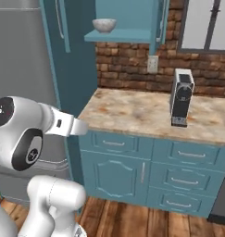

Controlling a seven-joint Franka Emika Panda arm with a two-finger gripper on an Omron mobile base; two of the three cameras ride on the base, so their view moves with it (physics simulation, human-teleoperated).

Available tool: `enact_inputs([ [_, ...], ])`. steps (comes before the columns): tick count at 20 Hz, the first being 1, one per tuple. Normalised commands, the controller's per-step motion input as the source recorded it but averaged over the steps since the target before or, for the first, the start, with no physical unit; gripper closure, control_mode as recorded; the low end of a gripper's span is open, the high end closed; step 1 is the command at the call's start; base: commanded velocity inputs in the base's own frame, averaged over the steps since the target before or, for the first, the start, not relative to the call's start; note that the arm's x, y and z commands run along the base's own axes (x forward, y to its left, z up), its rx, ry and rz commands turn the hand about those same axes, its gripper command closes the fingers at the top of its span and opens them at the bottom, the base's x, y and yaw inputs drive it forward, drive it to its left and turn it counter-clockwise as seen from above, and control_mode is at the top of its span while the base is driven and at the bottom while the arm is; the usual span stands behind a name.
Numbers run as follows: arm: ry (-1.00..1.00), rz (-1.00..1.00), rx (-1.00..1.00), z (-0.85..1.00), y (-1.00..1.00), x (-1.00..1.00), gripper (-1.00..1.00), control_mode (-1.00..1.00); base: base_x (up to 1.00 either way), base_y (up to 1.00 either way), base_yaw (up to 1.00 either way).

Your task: Take the smaller bowl and place it next to the appetizer plate on the dining counter , and place the larger bowl next to the plate with cooked food.

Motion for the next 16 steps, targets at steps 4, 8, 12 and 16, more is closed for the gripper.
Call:
enact_inputs([
  [4, 0.00, 0.00, 0.00, 0.00, 0.00, 0.00, -1.00, 1.00, 0.00, -0.51, 0.50],
  [8, 0.00, 0.00, 0.00, 0.00, 0.00, 0.00, -1.00, 1.00, 0.00, -0.64, 0.36],
  [12, 0.00, 0.00, 0.00, 0.00, 0.00, 0.00, -1.00, 1.00, 0.00, -0.64, 0.28],
  [16, 0.00, 0.00, 0.00, 0.00, 0.00, 0.00, -1.00, 1.00, 0.44, -0.31, 0.17],
])
